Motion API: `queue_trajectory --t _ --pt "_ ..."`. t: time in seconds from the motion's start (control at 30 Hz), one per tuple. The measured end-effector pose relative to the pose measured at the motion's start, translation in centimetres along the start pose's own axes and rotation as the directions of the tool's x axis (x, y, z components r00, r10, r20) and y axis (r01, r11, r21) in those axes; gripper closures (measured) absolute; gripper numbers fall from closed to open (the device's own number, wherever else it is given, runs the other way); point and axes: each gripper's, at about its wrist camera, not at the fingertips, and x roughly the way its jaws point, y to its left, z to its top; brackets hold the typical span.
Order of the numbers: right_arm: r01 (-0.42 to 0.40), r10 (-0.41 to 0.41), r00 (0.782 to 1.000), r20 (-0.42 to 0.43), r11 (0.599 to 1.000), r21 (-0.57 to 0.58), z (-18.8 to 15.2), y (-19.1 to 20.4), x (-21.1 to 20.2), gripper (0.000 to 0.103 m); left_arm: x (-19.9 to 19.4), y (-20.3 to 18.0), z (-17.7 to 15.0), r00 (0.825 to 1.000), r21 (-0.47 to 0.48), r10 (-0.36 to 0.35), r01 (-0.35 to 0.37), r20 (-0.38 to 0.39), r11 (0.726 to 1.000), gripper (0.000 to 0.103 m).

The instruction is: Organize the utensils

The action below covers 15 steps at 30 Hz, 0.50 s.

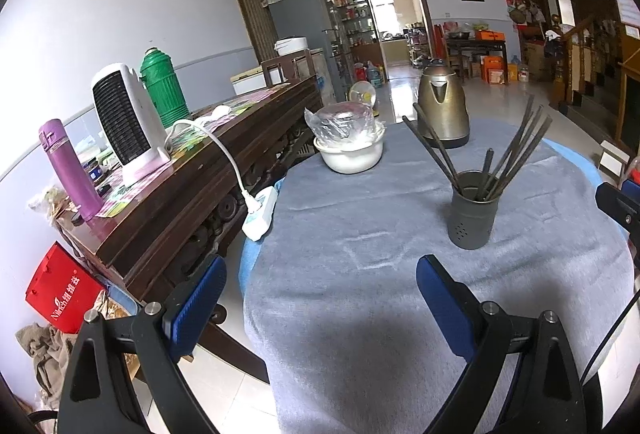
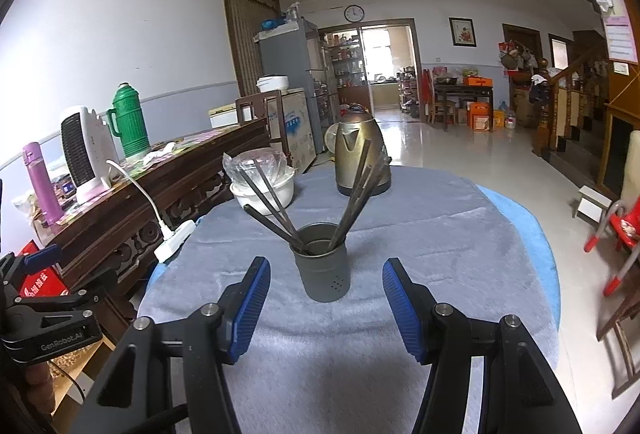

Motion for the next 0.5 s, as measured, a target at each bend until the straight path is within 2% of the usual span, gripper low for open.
queue_trajectory --t 0.5 --pt "-0.030 0.030 0.999 0.016 0.999 -0.027 0.8 0.5 0.6 0.040 -0.2 -0.1 1.3 1.000 -0.016 0.013 -0.012 0.022 1.000 0.007"
